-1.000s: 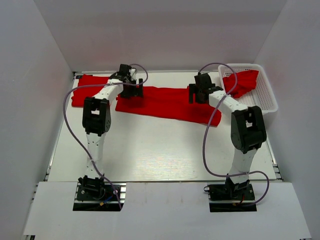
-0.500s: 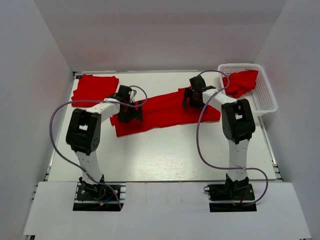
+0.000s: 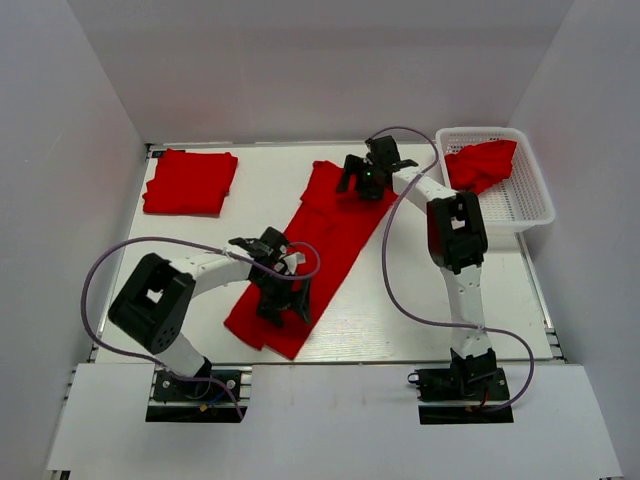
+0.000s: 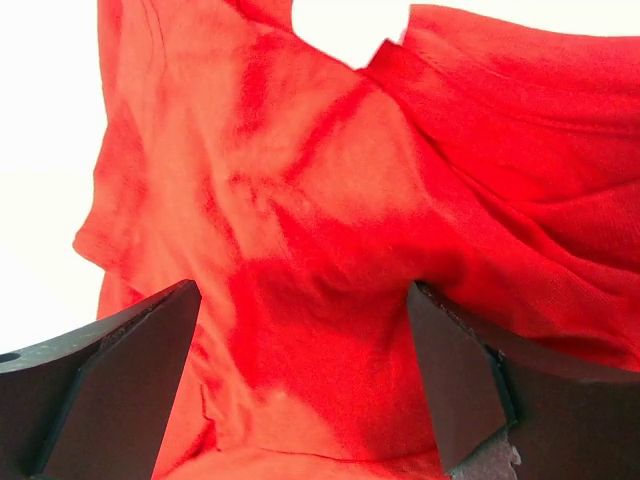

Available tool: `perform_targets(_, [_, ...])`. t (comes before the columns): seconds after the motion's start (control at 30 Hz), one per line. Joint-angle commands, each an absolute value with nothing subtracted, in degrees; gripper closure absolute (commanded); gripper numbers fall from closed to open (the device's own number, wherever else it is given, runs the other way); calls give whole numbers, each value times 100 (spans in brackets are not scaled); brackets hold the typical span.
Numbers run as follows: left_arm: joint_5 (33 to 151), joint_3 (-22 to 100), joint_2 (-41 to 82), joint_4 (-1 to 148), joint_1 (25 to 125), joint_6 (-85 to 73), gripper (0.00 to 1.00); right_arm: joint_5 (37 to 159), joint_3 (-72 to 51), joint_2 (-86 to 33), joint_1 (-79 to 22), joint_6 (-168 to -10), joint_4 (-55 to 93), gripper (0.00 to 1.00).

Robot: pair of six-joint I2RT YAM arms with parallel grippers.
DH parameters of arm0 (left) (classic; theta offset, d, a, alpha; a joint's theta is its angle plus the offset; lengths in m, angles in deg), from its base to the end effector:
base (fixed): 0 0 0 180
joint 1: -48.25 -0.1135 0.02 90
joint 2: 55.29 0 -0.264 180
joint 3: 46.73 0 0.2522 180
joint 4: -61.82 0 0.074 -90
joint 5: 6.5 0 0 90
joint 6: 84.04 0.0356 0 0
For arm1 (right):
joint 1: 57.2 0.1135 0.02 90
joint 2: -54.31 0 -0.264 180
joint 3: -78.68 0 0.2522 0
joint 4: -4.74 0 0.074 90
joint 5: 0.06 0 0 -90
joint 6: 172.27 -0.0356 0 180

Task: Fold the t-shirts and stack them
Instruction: Rotate the tshirt 90 degrees

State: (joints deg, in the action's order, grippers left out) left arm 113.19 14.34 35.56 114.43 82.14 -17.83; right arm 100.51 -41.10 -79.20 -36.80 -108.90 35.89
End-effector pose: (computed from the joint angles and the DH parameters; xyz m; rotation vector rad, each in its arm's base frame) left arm 0.2033 -0.1578 0.1482 -0.3069 -2.8912 0.7682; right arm 0.4888 0.1888 0.1682 0.0387 2.4227 0.6067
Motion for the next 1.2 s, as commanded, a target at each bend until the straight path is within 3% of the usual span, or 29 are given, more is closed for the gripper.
perform_targets(0.0, [11996, 1491, 4417, 11426, 8700, -1690, 0, 10769, -4319, -8394, -3585, -10978, 3398, 10])
perform_targets(0.2, [12604, 3617, 5623, 11573, 9588, -829, 0, 10796, -4827, -8420, -3602, -10706, 3159, 10])
perform_targets(0.37, [11893, 5008, 5713, 12268, 9721, -547, 0, 10453, -5329, -8263, -3620, -10152, 3713, 10])
perform_targets(0.57, [11129, 4921, 4711, 12269, 9580, -757, 0, 9997, -4785, -7296, -3638, -9547, 3722, 10])
perform_targets(0.77, [8792, 4623, 3806, 12917, 9528, -1793, 0, 9645, -4364, -6576, -3655, -9676, 4002, 10])
perform_targets(0.9, [7605, 4149, 2892, 13164, 9370, -2593, 0, 9249, -3363, -5934, -3602, -9835, 3934, 10])
perform_targets(1.0, [7113, 4034, 2540, 13218, 9115, -2796, 0, 9345, -2633, -5547, -3585, -9958, 3845, 10])
perform_targets(1.17, [7435, 3972, 2635, 12489, 8623, -2508, 0, 9319, -1516, -5055, -3453, -10134, 3600, 10])
